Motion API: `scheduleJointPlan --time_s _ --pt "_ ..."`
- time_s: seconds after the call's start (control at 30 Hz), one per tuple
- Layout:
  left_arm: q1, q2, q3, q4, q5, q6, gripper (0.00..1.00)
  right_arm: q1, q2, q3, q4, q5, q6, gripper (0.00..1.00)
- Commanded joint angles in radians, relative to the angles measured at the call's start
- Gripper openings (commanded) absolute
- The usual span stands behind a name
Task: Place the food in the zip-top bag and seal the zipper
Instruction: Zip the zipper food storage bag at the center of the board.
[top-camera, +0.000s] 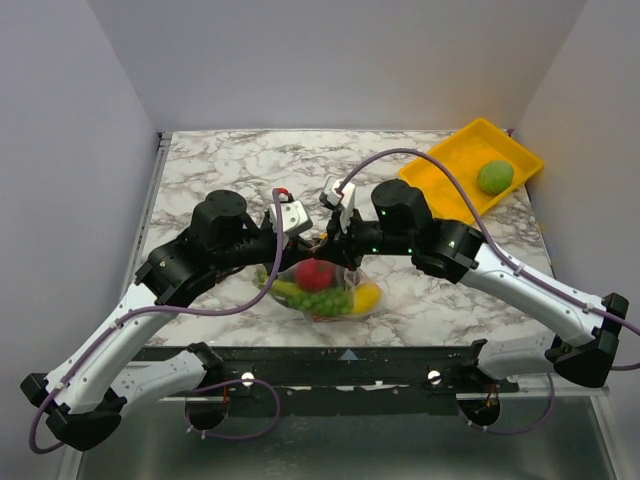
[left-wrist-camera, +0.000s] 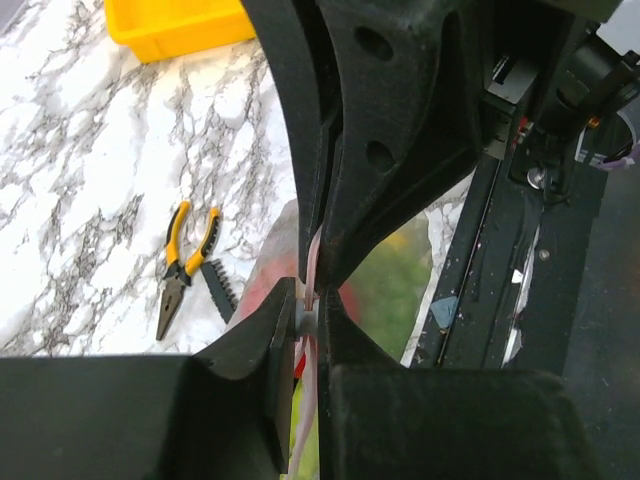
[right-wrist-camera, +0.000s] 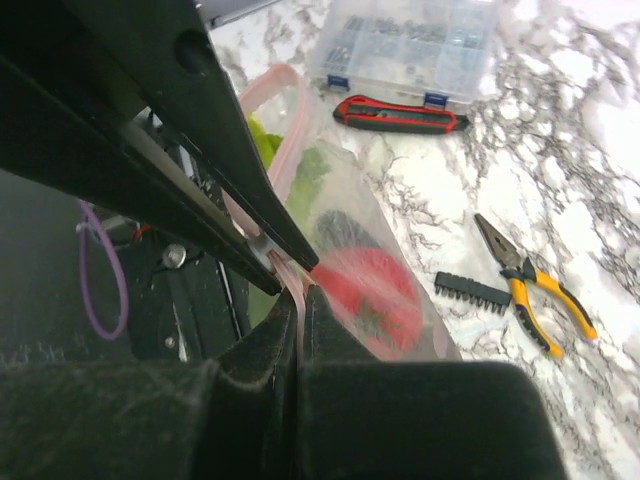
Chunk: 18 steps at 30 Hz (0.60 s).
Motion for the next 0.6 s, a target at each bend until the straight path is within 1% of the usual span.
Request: scheduleJointPlan --time_s 0.0,0.1,0.17,0.4,0.57 --pt "0.003 -0.017 0.027 0.000 -0.001 -0.012 0.00 -0.005 -0.102 -0.090 0.148 0.329 0.175 0.00" --pt "0.003 -0.013 0.029 -0.009 -0.017 -0.017 0.00 -0.004 -0.149 -0.144 0.177 0.459 0.216 0.00" --pt "0.003 -0.010 0.032 -0.017 -0.027 -0.018 0.00 -0.005 -0.170 -0.176 0.182 0.506 0.225 0.00" --pt "0.002 -0.008 0.030 -0.048 -0.077 -0.015 0.00 -0.005 -0.247 -0.251 0.220 0.630 0.214 0.00" --pt "0.003 -0.004 0.040 -0.073 -0.092 -0.018 0.00 -0.005 -0.298 -0.295 0.250 0.684 0.205 0.00"
